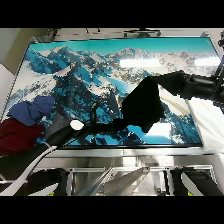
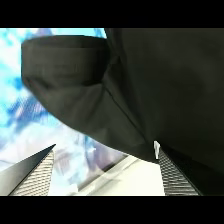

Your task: Fold the shirts.

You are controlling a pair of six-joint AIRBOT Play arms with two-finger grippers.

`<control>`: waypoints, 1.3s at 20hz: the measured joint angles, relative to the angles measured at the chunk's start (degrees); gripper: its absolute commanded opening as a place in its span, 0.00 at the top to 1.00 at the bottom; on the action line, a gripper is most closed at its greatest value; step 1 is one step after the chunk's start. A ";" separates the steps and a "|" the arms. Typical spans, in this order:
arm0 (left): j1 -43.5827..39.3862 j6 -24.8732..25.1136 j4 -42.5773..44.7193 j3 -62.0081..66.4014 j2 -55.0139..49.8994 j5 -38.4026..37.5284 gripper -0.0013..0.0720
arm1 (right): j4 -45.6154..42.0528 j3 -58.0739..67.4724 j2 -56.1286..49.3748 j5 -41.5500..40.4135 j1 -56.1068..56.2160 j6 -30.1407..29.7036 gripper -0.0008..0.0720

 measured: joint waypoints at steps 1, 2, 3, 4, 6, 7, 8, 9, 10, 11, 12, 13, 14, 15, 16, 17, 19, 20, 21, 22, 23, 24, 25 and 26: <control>-1.18 1.16 -0.24 1.73 -1.92 -0.24 0.02 | 0.00 0.00 0.02 -0.15 -0.04 0.00 0.96; -2.19 2.58 -0.39 3.45 -3.41 -1.09 0.02 | 0.02 0.00 0.04 -0.17 -0.09 -0.02 0.96; -3.10 4.33 -0.37 5.42 -4.87 -2.54 0.02 | 0.00 0.00 0.04 -0.33 -0.11 -0.02 0.96; -3.76 5.90 0.28 7.43 -6.16 -4.17 0.02 | -0.02 0.00 0.04 -0.35 -0.13 0.00 0.96; -4.52 8.87 2.80 10.78 -7.98 -7.56 0.03 | -0.68 0.00 0.04 -0.35 -0.15 -0.02 0.96; -4.76 10.38 4.63 12.35 -8.66 -9.40 0.03 | -1.11 0.00 0.04 -0.37 -0.15 0.00 0.96; -4.90 11.50 6.71 13.73 -9.16 -11.34 0.02 | -1.62 0.00 0.02 -0.39 -0.15 -0.02 0.96; -4.98 12.35 8.79 14.84 -9.51 -13.07 0.02 | -1.99 0.00 -0.02 -0.42 -0.15 -0.02 0.96; -5.05 12.94 10.78 15.82 -9.73 -14.84 0.03 | -2.32 0.00 -0.11 -0.44 -0.15 0.00 0.96; -5.11 13.46 12.79 16.74 -9.92 -16.72 0.03 | -2.60 0.00 -0.24 -0.46 -0.15 0.00 0.96; -5.18 13.84 14.32 17.40 -10.03 -18.16 0.02 | -2.73 0.00 -0.39 -0.57 -0.15 0.00 0.96; -5.42 14.05 15.72 17.88 -10.14 -19.04 0.03 | -2.99 0.00 -0.55 -0.57 -0.15 0.00 0.96; -5.88 14.32 17.09 18.21 -10.27 -19.02 0.03 | -3.02 0.00 -0.72 -0.57 -0.15 0.00 0.96; -6.58 14.45 18.23 18.43 -10.43 -18.18 0.02 | -3.06 0.00 -0.81 -0.59 -0.15 0.00 0.96; -7.45 14.49 19.15 18.58 -10.73 -16.04 0.02 | -3.04 0.00 -0.85 -0.59 -0.15 0.00 0.96; -8.41 14.60 19.76 18.71 -11.15 -13.38 0.02 | -3.06 0.00 -0.92 -0.59 -0.15 0.00 0.96; -10.25 14.67 20.72 18.88 -12.46 -7.26 0.03 | -3.04 0.00 -0.98 -0.72 -0.15 0.04 0.96; -10.97 14.56 21.00 18.93 -13.27 -3.98 0.03 | -3.02 0.00 -1.01 -0.74 -0.15 0.20 0.96; -11.45 13.92 21.16 18.95 -13.97 -1.25 0.03 | -2.99 0.00 -1.01 -0.72 -0.15 0.20 0.96; -11.69 13.05 21.29 18.95 -14.60 1.42 0.28 | -2.95 0.00 -1.01 -0.72 -0.15 0.24 0.96; -11.76 11.58 21.40 18.99 -15.15 4.11 0.90 | -2.82 0.00 -1.01 -0.72 -0.15 0.39 0.96; -11.74 10.40 21.59 19.04 -15.52 5.99 0.98 | -2.78 0.00 -1.01 -0.72 -0.13 0.44 0.96; -11.58 9.53 21.75 19.15 -15.76 6.97 0.98 | -2.78 0.00 -1.01 -0.70 -0.13 0.52 0.96; -11.28 8.57 21.79 19.47 -15.91 7.04 0.98 | -2.69 0.00 -1.01 -0.70 -0.13 0.66 0.96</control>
